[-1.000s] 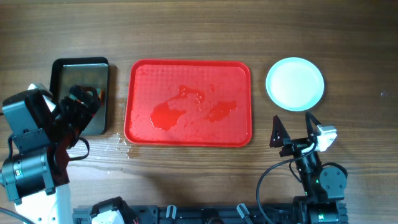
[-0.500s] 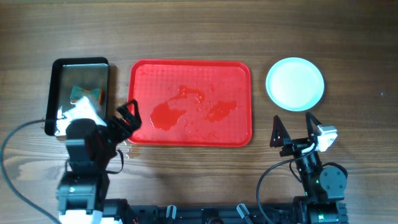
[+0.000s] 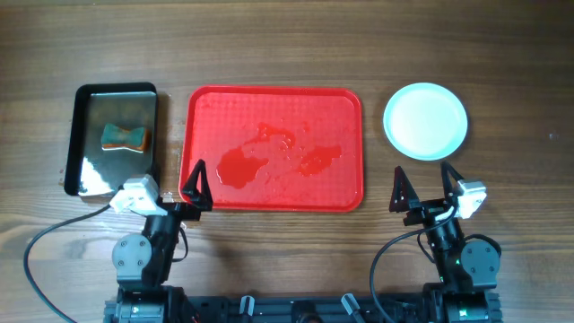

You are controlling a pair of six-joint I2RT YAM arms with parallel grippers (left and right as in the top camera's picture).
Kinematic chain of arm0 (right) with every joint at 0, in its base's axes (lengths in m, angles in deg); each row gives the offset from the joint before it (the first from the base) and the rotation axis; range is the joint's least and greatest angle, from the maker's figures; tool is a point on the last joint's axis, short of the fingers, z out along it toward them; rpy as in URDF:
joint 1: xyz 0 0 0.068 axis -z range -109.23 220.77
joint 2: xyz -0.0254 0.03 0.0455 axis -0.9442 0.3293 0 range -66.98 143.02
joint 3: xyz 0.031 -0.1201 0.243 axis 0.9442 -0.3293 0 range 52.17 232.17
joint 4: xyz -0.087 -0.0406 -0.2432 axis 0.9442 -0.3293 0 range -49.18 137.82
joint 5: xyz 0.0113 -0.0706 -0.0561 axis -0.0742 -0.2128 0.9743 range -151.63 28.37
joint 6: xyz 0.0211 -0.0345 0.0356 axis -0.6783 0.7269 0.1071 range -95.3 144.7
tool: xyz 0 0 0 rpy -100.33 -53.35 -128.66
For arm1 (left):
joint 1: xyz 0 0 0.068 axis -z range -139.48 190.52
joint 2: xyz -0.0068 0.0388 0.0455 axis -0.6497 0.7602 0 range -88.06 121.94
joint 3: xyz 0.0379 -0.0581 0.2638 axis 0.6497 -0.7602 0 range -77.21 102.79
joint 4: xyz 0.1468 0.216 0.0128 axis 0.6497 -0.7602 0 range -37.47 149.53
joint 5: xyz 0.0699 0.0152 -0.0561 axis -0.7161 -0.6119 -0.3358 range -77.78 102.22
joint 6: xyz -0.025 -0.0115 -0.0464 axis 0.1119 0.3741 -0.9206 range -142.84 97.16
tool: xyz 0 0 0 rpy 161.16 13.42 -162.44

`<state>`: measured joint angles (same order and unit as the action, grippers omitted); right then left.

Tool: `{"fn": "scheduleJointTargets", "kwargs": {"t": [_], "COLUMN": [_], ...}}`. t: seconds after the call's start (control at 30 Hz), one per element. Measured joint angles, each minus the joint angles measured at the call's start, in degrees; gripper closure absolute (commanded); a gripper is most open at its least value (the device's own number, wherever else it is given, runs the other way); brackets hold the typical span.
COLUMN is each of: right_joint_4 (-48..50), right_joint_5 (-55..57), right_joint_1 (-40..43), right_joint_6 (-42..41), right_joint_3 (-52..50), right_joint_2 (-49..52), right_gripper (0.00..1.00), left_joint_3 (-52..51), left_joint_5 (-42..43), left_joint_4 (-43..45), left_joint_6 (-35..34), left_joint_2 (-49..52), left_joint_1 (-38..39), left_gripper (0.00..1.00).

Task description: Clean dirty plates on tray and stack at the side

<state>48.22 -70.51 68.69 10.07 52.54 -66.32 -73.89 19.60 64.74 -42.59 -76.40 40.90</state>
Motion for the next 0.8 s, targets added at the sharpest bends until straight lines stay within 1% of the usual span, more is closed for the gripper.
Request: {"fn": "scheduleJointTargets", "kwargs": {"t": [0.13,0.2,0.27,0.3,0.43,0.57,0.8], "right_joint_4": [0.0,0.0,0.0,0.0,0.0,0.0,0.0], "right_joint_5": [0.0,0.0,0.0,0.0,0.0,0.0,0.0], "right_joint_1": [0.0,0.0,0.0,0.0,0.0,0.0,0.0], "right_joint_6": [0.0,0.0,0.0,0.0,0.0,0.0,0.0], "right_joint_3": [0.0,0.0,0.0,0.0,0.0,0.0,0.0], "right_joint_2": [0.0,0.0,0.0,0.0,0.0,0.0,0.0], "right_gripper": [0.0,0.0,0.0,0.0,0.0,0.0,0.0], "left_joint_3": [-2.6,-2.6,-2.8,-2.8,-2.8,-2.8,-2.8], "left_joint_5": [0.0,-1.0,-2.1,-2.6,-3.3,-3.3,-3.3], "left_joint_4": [1.3,-1.8,-8.5,-8.9,-9.1,-9.1,-9.1], "left_joint_6": [0.4,0.6,0.6,0.6,2.8,3.2,3.2], "left_joint_2": [-1.0,-1.3,-1.7,-2.1,-5.7,-10.2,-10.9], "left_joint_1": [0.0,0.0,0.0,-0.1,-0.5,-0.4,-0.4], "left_gripper": [0.0,0.0,0.0,0.0,0.0,0.0,0.0]}}
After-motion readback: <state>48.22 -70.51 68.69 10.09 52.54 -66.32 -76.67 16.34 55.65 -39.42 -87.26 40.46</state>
